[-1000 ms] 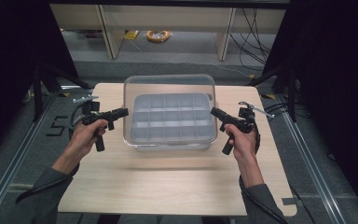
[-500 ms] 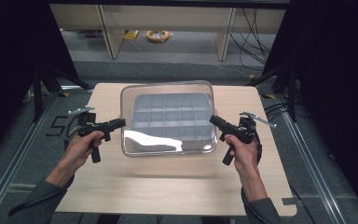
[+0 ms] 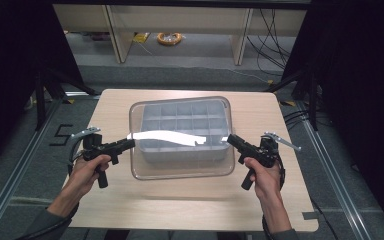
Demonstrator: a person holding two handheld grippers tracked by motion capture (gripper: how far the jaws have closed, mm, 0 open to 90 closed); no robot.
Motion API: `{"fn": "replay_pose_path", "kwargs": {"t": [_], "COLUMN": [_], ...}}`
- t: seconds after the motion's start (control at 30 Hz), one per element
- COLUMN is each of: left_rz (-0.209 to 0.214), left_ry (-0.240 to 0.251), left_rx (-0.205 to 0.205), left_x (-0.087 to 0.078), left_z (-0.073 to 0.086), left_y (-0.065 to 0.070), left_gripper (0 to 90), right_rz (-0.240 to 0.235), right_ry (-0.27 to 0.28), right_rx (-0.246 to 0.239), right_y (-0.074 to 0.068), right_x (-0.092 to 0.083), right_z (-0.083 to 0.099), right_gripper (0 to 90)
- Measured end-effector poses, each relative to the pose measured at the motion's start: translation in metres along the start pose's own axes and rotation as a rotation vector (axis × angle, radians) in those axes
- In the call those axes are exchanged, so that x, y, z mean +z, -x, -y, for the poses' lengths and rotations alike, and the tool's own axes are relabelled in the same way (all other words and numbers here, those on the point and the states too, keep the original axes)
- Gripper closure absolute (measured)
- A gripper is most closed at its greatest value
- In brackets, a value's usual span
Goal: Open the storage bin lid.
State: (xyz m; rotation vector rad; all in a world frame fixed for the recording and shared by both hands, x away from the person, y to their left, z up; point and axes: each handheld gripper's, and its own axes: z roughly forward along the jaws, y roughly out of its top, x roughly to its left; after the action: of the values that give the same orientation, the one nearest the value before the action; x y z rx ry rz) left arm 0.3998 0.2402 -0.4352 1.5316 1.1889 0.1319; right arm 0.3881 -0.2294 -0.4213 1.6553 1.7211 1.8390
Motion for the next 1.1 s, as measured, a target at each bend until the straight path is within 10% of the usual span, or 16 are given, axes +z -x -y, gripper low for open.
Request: {"fn": "replay_pose_path", "kwargs": {"t": [1.1], "left_rz": [0.013], "left_ry": [-0.101], "left_rx": [-0.01], "left_x": [-0.026], "left_z": [0.072], "left_y": [0.011], "left_gripper": [66.3], "right_rz": [0.031], "right_ry": [-0.094], "right_rx": [0.046], "right_y": [0.005], "right_x": [-0.043], "right_z": [0.075], "right_gripper": [70.7]}}
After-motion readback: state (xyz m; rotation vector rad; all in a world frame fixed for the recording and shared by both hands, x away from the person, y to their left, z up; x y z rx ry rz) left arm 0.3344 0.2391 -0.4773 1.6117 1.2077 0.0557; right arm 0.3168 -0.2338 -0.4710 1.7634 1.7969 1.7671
